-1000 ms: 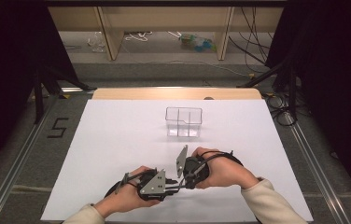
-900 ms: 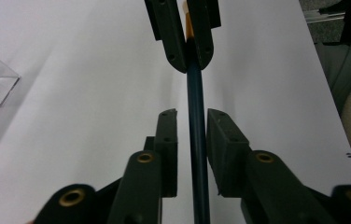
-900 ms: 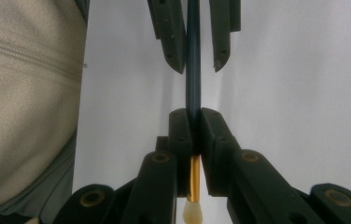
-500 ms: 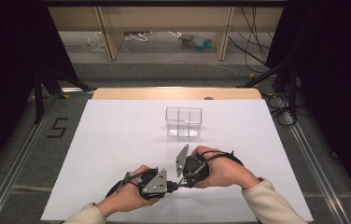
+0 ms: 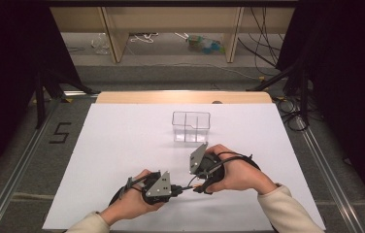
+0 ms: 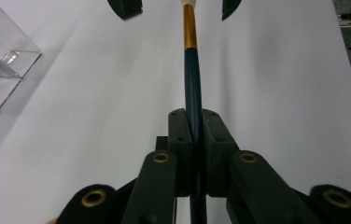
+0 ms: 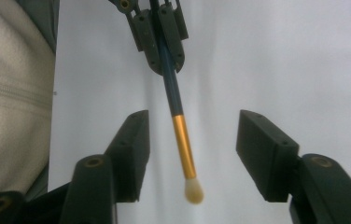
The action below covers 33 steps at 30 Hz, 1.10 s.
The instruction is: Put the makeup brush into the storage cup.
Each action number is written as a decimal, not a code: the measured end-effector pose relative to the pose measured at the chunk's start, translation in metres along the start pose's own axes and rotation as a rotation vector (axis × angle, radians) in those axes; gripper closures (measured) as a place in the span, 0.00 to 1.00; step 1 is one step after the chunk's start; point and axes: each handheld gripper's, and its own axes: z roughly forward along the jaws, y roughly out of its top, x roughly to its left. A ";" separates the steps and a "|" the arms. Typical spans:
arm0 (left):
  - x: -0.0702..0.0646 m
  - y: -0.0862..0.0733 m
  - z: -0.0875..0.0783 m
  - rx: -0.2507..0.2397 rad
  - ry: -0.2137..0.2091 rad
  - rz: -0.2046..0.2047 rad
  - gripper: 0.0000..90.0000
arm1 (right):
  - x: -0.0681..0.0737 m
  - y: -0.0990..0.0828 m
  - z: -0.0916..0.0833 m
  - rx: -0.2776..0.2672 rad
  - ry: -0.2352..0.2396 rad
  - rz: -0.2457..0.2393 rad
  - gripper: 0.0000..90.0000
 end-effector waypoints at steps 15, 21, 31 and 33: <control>0.002 0.000 -0.005 -0.016 0.023 -0.018 0.93 | -0.002 -0.026 -0.008 -0.163 -0.079 0.089 0.27; 0.003 -0.001 -0.006 -0.020 0.035 -0.015 0.93 | -0.002 -0.033 -0.011 -0.208 -0.106 0.122 0.24; 0.006 -0.002 -0.011 -0.032 0.070 -0.024 0.93 | -0.004 -0.046 -0.017 -0.314 -0.141 0.168 0.19; 0.006 -0.003 -0.011 -0.037 0.067 -0.036 0.93 | -0.004 -0.048 -0.016 -0.303 -0.142 0.174 0.19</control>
